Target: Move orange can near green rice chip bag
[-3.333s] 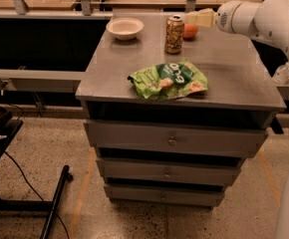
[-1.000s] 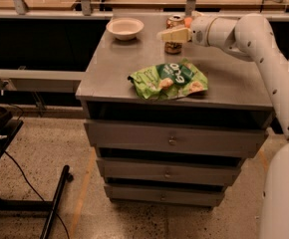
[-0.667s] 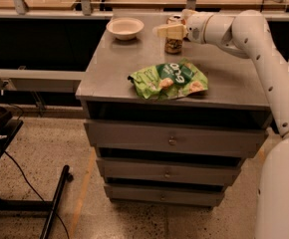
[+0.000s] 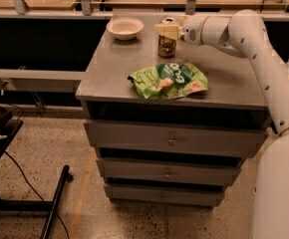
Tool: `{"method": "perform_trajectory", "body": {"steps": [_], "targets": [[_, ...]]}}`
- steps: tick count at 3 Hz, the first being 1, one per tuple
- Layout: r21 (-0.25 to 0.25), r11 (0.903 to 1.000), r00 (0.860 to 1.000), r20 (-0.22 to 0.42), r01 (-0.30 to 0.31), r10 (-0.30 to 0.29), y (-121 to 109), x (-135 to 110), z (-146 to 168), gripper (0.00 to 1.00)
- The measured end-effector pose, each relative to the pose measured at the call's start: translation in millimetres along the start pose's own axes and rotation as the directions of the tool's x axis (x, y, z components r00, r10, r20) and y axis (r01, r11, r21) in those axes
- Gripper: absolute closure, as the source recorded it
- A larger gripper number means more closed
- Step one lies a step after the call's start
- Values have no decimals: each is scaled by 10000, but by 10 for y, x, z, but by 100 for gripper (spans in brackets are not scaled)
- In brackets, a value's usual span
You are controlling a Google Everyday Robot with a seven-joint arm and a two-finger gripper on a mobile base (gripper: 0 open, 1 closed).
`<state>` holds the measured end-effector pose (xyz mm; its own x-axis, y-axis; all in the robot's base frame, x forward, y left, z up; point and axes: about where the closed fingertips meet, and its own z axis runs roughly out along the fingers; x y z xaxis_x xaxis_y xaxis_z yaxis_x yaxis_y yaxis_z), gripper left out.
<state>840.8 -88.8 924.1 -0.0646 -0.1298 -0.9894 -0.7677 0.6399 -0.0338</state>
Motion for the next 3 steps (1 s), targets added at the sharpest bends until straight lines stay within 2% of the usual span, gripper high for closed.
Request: {"method": "perform_trajectory", "body": {"steps": [1, 2, 3], "targets": [[-30, 9995, 9994, -98, -320, 319, -25, 58, -35, 87], [-889, 9943, 9983, 20, -584, 588, 145, -211, -225, 100], [-1745, 9840, 9992, -244, -349, 311, 437, -289, -378, 100]]}}
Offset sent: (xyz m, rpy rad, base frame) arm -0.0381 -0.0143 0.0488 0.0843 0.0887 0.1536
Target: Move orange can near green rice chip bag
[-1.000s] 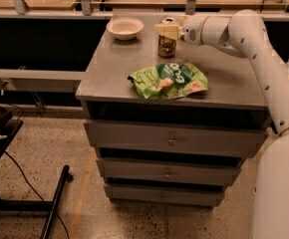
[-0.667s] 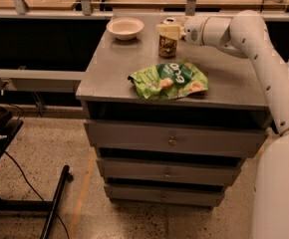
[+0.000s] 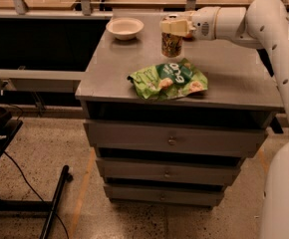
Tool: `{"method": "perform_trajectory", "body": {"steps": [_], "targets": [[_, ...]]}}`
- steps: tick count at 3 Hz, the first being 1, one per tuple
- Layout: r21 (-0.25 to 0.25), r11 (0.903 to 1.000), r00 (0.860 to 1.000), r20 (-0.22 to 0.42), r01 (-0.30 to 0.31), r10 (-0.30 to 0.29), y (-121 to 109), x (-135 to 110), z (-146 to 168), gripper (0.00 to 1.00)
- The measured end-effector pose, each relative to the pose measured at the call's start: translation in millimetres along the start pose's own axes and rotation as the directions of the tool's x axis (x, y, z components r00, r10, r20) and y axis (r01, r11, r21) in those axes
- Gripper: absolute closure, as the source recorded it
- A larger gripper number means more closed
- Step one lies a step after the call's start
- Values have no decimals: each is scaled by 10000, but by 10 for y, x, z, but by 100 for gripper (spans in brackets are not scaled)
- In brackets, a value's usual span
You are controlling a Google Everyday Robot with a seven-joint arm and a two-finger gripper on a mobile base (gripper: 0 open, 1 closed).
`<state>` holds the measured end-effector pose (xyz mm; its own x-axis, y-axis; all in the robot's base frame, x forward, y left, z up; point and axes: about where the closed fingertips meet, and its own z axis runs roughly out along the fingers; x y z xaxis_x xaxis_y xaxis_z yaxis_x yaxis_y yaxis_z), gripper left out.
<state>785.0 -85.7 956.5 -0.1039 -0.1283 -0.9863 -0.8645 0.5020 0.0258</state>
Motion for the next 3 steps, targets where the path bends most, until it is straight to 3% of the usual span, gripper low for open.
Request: {"method": "perform_trajectory", "body": {"steps": [1, 3], "targets": [[-717, 9974, 9996, -284, 39, -59, 310, 165, -42, 100], [-2425, 9697, 9994, -99, 302, -336, 881, 407, 347, 98]]}}
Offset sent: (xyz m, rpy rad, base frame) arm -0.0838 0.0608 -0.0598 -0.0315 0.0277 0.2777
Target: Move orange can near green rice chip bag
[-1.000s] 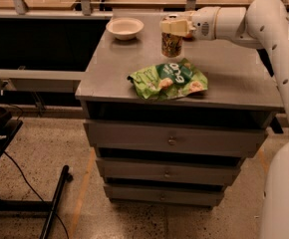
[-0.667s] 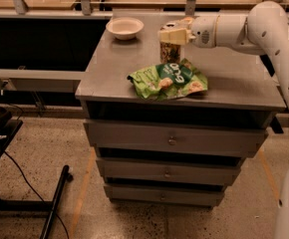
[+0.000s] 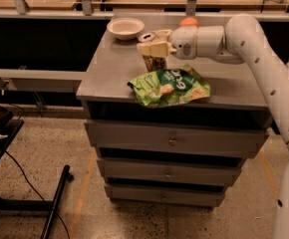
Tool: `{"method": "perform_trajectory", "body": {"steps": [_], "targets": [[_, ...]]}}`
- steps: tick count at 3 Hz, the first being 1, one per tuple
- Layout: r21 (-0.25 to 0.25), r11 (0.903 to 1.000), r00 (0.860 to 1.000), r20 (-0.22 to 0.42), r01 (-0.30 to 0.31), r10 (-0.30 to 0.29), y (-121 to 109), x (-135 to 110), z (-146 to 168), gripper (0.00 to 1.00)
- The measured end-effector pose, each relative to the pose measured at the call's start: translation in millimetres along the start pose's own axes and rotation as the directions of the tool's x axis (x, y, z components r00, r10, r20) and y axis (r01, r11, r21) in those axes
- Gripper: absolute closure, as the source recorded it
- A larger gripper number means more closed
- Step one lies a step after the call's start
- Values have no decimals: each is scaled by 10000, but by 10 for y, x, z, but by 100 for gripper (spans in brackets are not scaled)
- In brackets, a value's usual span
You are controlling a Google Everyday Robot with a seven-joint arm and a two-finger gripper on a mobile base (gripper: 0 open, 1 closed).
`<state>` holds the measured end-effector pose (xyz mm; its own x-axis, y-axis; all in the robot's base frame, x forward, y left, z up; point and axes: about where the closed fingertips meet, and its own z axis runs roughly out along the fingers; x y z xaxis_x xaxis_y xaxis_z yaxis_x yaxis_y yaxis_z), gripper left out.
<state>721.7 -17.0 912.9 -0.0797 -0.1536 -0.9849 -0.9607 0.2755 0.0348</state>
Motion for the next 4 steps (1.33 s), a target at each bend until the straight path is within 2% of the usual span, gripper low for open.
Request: {"method": "perform_trajectory", "body": {"steps": [3, 4], "targets": [[-36, 10000, 10000, 0, -1, 1, 9, -20, 19, 29], [395, 9987, 9966, 742, 320, -349, -16, -222, -127, 30]]}}
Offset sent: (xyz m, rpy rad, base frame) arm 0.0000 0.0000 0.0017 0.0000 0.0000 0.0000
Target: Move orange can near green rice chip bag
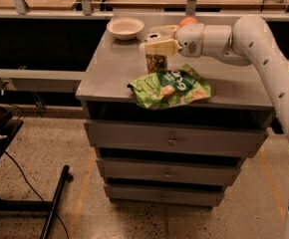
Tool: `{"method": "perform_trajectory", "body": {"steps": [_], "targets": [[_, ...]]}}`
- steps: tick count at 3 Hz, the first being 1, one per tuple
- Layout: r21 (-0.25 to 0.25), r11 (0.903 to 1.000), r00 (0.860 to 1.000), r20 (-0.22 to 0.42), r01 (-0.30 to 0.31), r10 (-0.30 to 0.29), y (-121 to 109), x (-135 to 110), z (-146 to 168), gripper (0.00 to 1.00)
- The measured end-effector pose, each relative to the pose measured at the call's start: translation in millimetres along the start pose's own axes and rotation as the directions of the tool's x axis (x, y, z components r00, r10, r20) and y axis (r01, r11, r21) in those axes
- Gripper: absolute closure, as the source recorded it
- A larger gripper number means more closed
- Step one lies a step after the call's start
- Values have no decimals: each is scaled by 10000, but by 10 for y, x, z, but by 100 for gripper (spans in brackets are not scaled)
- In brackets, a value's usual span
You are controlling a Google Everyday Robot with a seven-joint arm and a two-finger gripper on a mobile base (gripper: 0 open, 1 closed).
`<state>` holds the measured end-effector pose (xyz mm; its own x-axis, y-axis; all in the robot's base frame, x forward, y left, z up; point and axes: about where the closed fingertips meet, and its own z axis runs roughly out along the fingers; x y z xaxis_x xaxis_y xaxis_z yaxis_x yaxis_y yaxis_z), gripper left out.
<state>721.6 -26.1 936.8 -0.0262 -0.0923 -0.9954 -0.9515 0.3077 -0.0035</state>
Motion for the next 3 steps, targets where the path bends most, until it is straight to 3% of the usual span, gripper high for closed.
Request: {"method": "perform_trajectory", "body": {"steps": [1, 2, 3], "targets": [[703, 9971, 9923, 1183, 292, -374, -51, -202, -216, 53], [1191, 9919, 9826, 1743, 435, -640, -88, -339, -364, 57], [1550, 9838, 9855, 1284, 905, -1109, -98, -484, -494, 34]]}}
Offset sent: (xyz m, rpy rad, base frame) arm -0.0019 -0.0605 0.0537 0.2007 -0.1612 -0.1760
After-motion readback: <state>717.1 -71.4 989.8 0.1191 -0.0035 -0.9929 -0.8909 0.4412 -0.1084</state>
